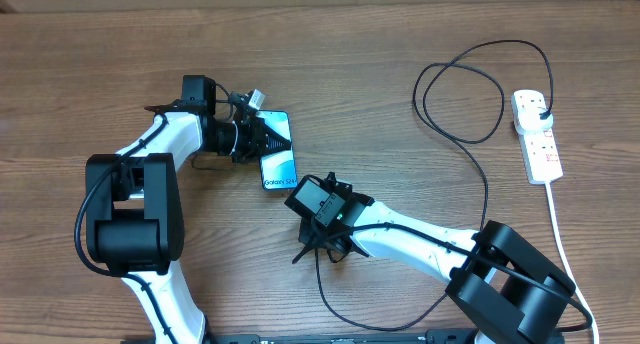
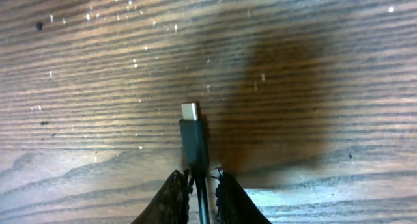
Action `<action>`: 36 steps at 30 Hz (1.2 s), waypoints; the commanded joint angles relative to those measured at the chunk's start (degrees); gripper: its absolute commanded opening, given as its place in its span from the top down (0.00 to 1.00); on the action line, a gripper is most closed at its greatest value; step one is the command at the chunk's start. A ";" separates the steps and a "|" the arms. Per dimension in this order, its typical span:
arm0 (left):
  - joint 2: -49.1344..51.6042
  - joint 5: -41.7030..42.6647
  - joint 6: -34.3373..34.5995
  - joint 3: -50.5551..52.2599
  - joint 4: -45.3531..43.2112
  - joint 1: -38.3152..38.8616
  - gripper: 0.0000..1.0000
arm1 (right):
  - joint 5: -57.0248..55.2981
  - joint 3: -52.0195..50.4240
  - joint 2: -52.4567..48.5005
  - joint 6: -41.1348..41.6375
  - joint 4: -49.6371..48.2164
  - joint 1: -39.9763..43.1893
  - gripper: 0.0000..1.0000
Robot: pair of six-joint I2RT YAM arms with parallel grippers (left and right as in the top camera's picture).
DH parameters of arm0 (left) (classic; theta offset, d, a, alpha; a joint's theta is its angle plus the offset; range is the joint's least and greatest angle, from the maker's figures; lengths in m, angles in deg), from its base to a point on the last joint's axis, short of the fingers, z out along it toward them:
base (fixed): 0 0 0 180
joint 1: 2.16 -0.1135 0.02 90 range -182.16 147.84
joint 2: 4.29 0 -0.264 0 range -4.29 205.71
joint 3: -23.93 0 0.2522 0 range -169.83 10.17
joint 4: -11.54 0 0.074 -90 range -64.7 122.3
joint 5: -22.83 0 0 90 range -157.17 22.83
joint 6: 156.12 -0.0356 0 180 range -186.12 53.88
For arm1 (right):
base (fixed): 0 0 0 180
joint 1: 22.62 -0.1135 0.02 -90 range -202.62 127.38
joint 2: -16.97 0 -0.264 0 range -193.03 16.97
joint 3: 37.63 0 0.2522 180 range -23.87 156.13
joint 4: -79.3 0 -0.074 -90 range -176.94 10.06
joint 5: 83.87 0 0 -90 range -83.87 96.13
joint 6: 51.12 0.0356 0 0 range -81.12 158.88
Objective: Plug charger to phone and switch on socket
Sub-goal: 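Close the right gripper on the cable just behind the plug, then lift the cable plug with the right gripper toward the phone's bottom port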
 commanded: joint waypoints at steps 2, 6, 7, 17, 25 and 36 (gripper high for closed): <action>0.02 2.73 0.85 -1.27 -0.20 0.35 0.96 | -2.21 -0.26 -0.28 0.02 -0.17 0.35 0.78; 0.02 2.73 0.85 -1.27 -0.20 0.35 0.96 | -2.64 -0.52 -0.31 0.00 -0.63 0.35 0.75; 0.02 2.73 0.85 -1.27 -0.20 0.35 0.96 | -2.67 -0.74 -0.31 -0.02 -1.11 0.35 0.73; 0.02 2.73 0.85 -1.27 -0.20 0.35 0.96 | -1.88 -1.92 -0.31 -0.20 -2.51 0.35 0.78; 0.02 2.73 0.83 -1.27 -0.20 0.33 0.96 | 2.23 -1.99 -0.37 -4.55 -3.65 0.37 0.96; 0.02 2.73 -1.55 -1.27 -0.28 0.26 0.96 | 9.33 -1.75 -0.37 -5.22 -2.73 2.95 0.96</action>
